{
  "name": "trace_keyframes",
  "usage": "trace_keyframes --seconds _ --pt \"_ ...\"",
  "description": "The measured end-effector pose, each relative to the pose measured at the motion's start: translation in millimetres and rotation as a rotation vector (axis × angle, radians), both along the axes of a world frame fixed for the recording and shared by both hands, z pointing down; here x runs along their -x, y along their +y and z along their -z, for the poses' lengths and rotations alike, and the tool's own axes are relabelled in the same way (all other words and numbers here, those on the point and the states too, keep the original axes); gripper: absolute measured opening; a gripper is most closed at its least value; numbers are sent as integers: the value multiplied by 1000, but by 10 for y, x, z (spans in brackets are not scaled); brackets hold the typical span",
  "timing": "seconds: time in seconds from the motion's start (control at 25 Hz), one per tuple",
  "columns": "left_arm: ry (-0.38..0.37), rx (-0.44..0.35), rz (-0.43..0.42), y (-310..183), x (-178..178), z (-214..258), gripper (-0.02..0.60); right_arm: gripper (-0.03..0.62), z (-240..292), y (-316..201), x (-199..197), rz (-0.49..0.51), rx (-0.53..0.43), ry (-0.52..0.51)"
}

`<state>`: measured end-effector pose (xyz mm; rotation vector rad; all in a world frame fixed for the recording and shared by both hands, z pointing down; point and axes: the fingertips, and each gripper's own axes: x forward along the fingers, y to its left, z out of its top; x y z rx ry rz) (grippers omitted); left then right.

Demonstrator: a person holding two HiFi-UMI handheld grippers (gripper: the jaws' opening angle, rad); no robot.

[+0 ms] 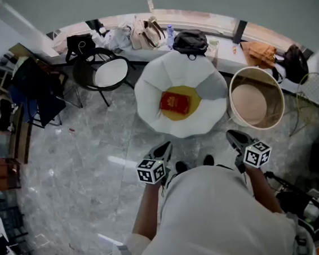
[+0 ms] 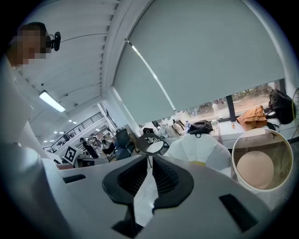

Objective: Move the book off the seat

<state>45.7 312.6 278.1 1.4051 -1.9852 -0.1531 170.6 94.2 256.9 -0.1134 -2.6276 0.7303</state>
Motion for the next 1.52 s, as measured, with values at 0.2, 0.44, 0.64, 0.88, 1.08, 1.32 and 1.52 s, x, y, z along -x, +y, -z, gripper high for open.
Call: trace_keyframes --seconds 0.2,0.44,0.64,0.88,1.08,1.32,1.52 --pt "-7 -5 -4 72 113 15 2 58 -20 68 52 -1 -4 -6" --pt "-7 -11 -19 128 195 4 2 58 10 183 117 -2 -5 -11" --pt "-2 -11 -37 134 192 -8 2 60 10 222 114 -13 21 1" --pt "22 5 -64 328 155 -122 2 60 -105 345 48 -65 36 36" --pt "43 26 -77 501 202 -270 2 60 -240 397 10 -121 58 65" --pt "58 37 -58 408 292 -347 2 60 -340 302 95 -103 68 85" --pt "62 51 -35 224 401 -373 2 60 -393 100 377 -61 69 87"
